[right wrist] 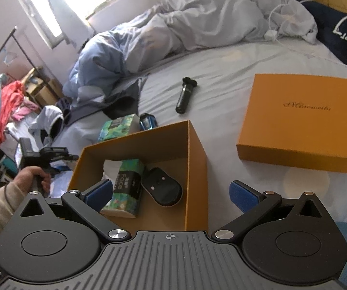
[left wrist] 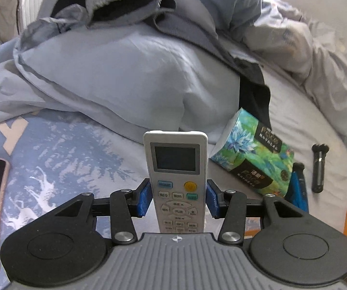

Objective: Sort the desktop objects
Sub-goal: 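Lift the white remote with the left tool and carry it over the box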

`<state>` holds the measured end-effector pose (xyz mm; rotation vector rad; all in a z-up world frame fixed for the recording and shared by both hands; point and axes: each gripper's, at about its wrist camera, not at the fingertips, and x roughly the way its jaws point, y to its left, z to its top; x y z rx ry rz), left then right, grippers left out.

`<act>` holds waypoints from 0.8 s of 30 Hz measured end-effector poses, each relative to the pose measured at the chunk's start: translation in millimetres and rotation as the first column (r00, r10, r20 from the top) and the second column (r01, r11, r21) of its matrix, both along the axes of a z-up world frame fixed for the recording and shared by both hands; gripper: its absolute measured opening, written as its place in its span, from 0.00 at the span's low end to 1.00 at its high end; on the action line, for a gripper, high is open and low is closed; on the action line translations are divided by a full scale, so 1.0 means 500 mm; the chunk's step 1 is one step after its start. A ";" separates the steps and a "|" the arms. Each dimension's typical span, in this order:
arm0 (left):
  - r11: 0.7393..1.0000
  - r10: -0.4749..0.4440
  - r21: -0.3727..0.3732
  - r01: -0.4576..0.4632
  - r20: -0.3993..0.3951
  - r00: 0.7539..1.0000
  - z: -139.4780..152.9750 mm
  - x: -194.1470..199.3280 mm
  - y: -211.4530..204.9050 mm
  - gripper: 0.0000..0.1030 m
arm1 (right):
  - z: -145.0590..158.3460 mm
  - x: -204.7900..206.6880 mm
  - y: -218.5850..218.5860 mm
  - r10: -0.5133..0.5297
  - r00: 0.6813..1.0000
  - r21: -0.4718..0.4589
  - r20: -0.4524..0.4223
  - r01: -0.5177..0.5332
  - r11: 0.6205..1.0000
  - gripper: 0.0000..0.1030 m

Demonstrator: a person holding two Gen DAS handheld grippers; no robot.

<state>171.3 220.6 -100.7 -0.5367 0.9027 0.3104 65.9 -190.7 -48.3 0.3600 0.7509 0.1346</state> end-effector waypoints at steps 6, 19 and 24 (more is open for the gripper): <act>1.000 0.001 -0.004 0.000 0.063 0.998 0.042 -0.024 -0.013 0.46 | 0.010 -0.006 0.011 0.021 0.999 -0.026 0.024 -0.020 0.999 1.00; 0.996 -0.086 0.009 0.086 0.207 0.975 0.186 -0.098 -0.058 0.46 | 0.029 -0.018 0.021 0.054 0.997 -0.041 0.063 -0.051 0.998 1.00; 0.986 -0.168 0.020 0.168 0.242 0.956 0.226 -0.115 -0.109 0.46 | 0.036 -0.021 0.023 0.058 0.995 -0.046 0.076 -0.054 0.997 1.00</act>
